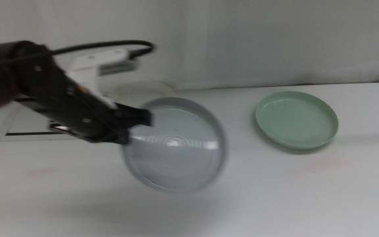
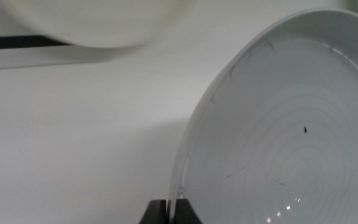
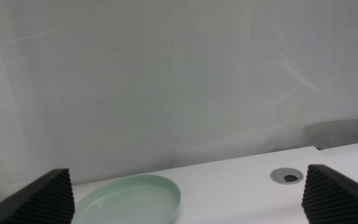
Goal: Stack the three bowls on top of each other.
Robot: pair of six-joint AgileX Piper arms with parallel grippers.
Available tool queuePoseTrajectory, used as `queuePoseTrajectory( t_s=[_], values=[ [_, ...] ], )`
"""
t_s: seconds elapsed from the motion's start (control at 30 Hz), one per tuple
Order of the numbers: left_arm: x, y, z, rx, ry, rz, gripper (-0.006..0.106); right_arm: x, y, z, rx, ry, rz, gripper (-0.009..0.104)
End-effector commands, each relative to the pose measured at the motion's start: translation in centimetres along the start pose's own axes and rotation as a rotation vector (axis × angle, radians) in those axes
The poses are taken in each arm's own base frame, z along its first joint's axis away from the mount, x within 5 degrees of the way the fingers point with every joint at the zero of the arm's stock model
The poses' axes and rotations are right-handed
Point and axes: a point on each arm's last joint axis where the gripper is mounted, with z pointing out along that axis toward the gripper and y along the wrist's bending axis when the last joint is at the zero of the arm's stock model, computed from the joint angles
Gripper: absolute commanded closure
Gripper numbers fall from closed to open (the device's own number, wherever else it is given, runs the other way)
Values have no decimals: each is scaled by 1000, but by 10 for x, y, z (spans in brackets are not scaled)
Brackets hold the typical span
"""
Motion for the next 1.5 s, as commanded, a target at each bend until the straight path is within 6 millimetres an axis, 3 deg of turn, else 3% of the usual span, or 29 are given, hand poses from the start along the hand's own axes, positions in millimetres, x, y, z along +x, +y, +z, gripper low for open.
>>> queuePoseTrajectory(
  t_s=[0.0,0.13,0.27,0.7,1.1,1.13,1.17,1.23,1.33,1.47],
  values=[
    [8,-28,1,49,9,37,103,13,-2,0,8,33,-9,-8],
    [19,-57,17,77,34,98,103,13,-2,0,8,31,-9,-8],
    [28,-66,38,58,94,122,103,13,-2,0,8,31,-9,-8],
    [47,-56,107,-17,301,119,103,13,-2,0,8,31,-9,-8],
    [51,-53,118,-29,331,118,103,13,-2,0,7,26,-9,-8],
    [51,-53,118,-28,326,118,89,13,-2,0,7,26,-9,-8],
    [51,-53,118,-28,326,118,82,13,-2,0,7,26,-9,-8],
    [51,-53,118,-28,326,118,58,13,-2,0,7,26,-9,-8],
    [50,-53,116,-27,323,117,7,13,-2,0,7,28,-9,-8],
    [47,-54,108,-24,304,127,9,13,-2,0,8,28,-9,-8]
  ],
)
